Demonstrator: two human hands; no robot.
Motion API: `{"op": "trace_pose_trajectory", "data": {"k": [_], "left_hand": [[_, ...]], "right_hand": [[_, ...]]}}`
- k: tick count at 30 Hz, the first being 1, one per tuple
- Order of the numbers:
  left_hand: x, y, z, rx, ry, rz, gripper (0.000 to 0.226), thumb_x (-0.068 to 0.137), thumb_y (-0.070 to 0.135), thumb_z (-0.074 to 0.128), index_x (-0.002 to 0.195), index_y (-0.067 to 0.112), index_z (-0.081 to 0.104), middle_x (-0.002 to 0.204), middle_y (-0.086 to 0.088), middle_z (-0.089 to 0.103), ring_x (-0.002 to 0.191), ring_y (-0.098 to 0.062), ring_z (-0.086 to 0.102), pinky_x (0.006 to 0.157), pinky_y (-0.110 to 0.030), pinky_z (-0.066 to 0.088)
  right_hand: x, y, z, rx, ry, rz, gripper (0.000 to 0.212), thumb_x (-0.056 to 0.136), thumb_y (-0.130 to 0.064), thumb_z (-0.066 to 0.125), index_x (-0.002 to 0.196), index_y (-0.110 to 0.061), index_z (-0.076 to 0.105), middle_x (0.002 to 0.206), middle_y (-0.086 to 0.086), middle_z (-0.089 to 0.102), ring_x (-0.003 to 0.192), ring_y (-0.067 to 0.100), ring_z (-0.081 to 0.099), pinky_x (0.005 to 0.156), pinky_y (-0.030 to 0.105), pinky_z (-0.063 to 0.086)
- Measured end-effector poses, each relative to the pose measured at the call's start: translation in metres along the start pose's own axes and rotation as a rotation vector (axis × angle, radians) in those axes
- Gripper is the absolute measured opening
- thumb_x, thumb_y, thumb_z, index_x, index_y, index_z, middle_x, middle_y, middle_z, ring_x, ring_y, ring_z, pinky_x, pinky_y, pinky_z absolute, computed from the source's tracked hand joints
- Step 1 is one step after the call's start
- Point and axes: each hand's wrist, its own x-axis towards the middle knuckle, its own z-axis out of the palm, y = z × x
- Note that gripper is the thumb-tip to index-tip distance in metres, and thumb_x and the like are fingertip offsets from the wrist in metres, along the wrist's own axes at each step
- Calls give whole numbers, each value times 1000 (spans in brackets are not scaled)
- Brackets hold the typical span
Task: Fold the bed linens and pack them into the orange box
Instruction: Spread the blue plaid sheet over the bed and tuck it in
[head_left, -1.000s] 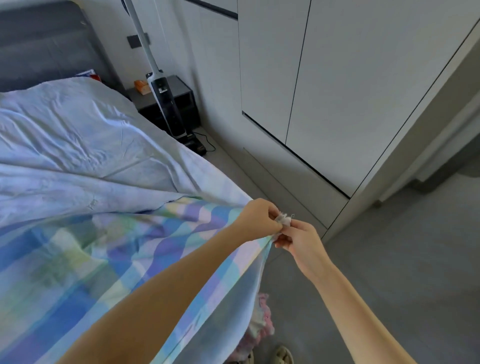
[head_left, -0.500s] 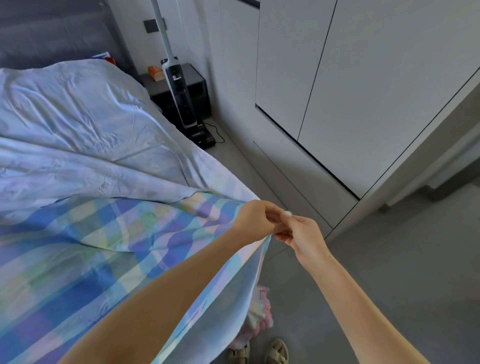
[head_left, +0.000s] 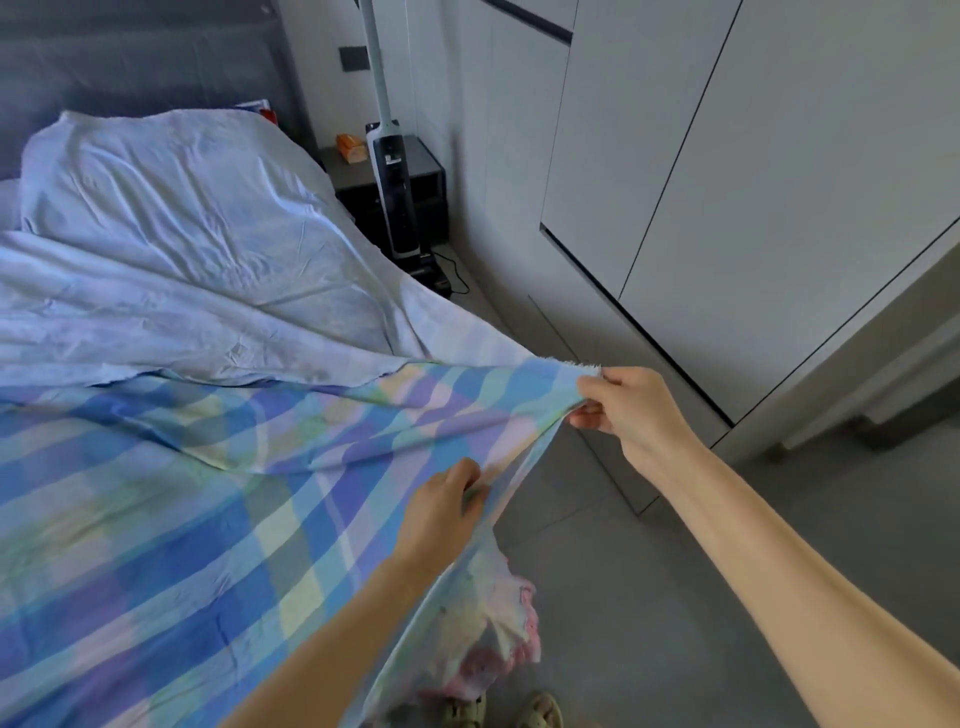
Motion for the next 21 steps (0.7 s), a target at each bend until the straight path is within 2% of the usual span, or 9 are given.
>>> {"op": "trace_pose_trajectory", "data": {"k": [2, 4, 6, 8, 9, 12, 16, 19, 21], "left_hand": [[-11, -5, -8, 96, 131, 131, 17, 83, 29, 45, 78, 21, 31, 61, -6, 53, 53, -25, 45, 46, -27, 30], [-20, -1, -16, 138, 209, 206, 10, 81, 20, 43, 77, 22, 34, 70, 0, 50, 58, -23, 48, 47, -27, 38], [-25, 4, -22, 241, 260, 285, 11, 76, 13, 41, 74, 21, 34, 78, 1, 41, 62, -23, 44, 44, -28, 38], [-28, 7, -19, 317, 325, 345, 10, 74, 10, 45, 71, 19, 39, 74, 1, 43, 62, -22, 38, 37, -29, 38], [-27, 9, -18, 322, 356, 310, 7, 76, 12, 47, 72, 17, 48, 71, 0, 49, 64, -21, 38, 38, -30, 40], [-41, 37, -15, 282, 445, 90, 30, 84, 27, 47, 76, 8, 69, 67, -2, 59, 65, -24, 50, 48, -29, 46], [-71, 70, -3, 255, 460, 23, 43, 91, 36, 46, 64, 10, 66, 65, -1, 57, 60, -23, 53, 50, -29, 44], [-85, 75, 3, 366, 405, -44, 20, 73, 13, 72, 56, 8, 62, 61, -3, 56, 53, -24, 53, 42, -27, 44], [-89, 71, 4, 456, 348, -124, 27, 50, -1, 85, 51, 8, 60, 55, -3, 55, 46, -23, 53, 37, -24, 43]], "right_hand": [[-3, -13, 0, 78, -1, 26, 17, 86, 7, 52, 77, 2, 65, 71, 14, 65, 50, 15, 59, 47, 19, 50], [-10, -26, -1, 127, -12, 37, 17, 86, 7, 52, 76, 1, 64, 70, 14, 65, 51, 16, 59, 47, 18, 50], [-19, -36, 0, 160, -33, 41, 17, 85, 8, 51, 75, 1, 63, 69, 14, 64, 52, 17, 59, 47, 18, 51], [-28, -43, 0, 186, -62, 34, 17, 85, 9, 51, 74, 0, 62, 69, 14, 64, 54, 18, 60, 47, 19, 51], [-31, -45, 0, 204, -75, 29, 17, 85, 9, 51, 74, 0, 62, 68, 13, 65, 55, 18, 60, 47, 19, 52], [-50, -50, -7, 224, -137, 6, 17, 84, 10, 52, 74, 0, 61, 61, 10, 66, 54, 18, 62, 47, 20, 51], [-69, -58, -15, 237, -204, -18, 18, 85, 10, 52, 73, 0, 60, 60, 10, 66, 49, 15, 63, 45, 19, 50], [-82, -63, -18, 249, -247, -37, 18, 85, 11, 50, 73, 1, 59, 69, 14, 64, 43, 13, 61, 44, 19, 51], [-87, -63, -19, 253, -259, -47, 17, 85, 12, 50, 75, 3, 59, 74, 16, 64, 45, 14, 61, 45, 19, 52]]}}
